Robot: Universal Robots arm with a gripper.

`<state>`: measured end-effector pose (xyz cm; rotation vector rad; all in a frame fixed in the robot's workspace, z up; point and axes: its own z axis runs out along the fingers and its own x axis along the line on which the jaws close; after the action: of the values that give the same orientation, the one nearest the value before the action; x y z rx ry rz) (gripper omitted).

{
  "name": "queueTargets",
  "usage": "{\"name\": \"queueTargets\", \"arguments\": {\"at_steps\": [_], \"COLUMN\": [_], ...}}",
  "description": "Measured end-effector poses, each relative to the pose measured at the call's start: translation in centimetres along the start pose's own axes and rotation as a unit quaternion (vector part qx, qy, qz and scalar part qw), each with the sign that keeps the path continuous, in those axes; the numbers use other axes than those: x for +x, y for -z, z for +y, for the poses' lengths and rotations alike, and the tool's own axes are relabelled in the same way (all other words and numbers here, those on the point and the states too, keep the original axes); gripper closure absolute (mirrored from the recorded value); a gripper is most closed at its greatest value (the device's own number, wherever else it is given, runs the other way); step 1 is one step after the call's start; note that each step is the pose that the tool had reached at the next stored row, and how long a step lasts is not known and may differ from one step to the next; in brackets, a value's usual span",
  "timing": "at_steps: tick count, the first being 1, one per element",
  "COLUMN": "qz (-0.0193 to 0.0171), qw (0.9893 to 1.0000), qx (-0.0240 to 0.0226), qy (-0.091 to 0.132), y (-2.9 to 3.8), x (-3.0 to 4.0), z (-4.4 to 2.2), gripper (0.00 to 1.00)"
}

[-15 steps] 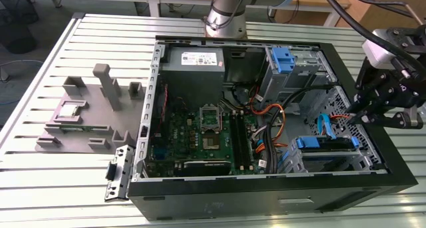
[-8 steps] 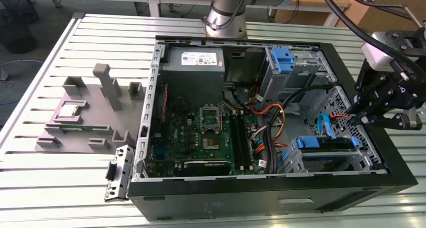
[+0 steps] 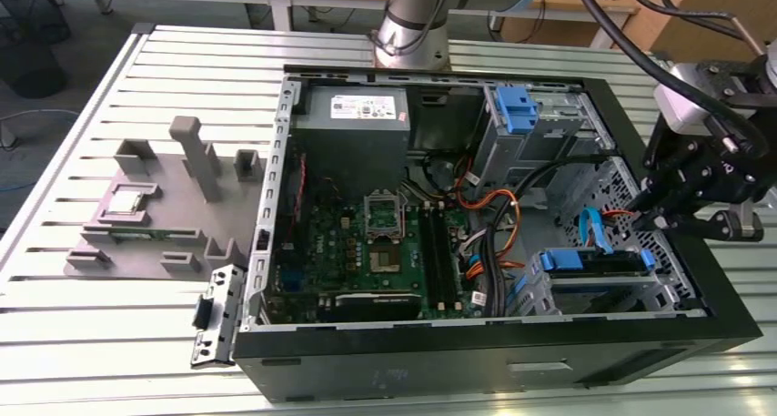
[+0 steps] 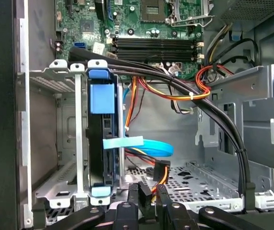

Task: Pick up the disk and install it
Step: 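Insert the second disk wire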

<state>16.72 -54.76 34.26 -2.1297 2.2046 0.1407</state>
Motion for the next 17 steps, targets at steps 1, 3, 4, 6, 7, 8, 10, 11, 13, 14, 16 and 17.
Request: {"name": "queueTargets", "arguments": {"at_steps": [1,3,4,6,7,8,10,11,13,14,16,17], "qz": [0.0001,0.0002,0.0002,0.0006,0.0012,0.0015,0.0015,0.0015,0.0016,0.0016,0.0016,0.0016], "qw": [1.0,1.0,1.0,1.0,1.0,1.0,1.0,1.0,1.0,1.0,1.0,1.0], "qx": [0.0002,0.0005,0.0005,0.0006,0.0007,0.0007,0.0007,0.0007,0.0007,0.0007,0.0007,0.0007], "qy": [0.0,0.0,0.0,0.0,0.0,0.0,0.0,0.0,0.0,0.0,0.0,0.0], "y": [-0.02,-0.07,-0.1,-0.14,-0.16,-0.15,-0.16,-0.15,-0.15,-0.15,-0.15,-0.15], "x": [0.06,0.19,0.26,0.35,0.35,0.36,0.36,0.36,0.36,0.36,0.36,0.36], "z": [0.16,0.43,0.53,0.73,0.76,0.76,0.76,0.76,0.77,0.77,0.76,0.77], "gripper": [0.71,0.71,0.71,0.71,0.71,0.71,0.71,0.71,0.71,0.71,0.72,0.72]}}
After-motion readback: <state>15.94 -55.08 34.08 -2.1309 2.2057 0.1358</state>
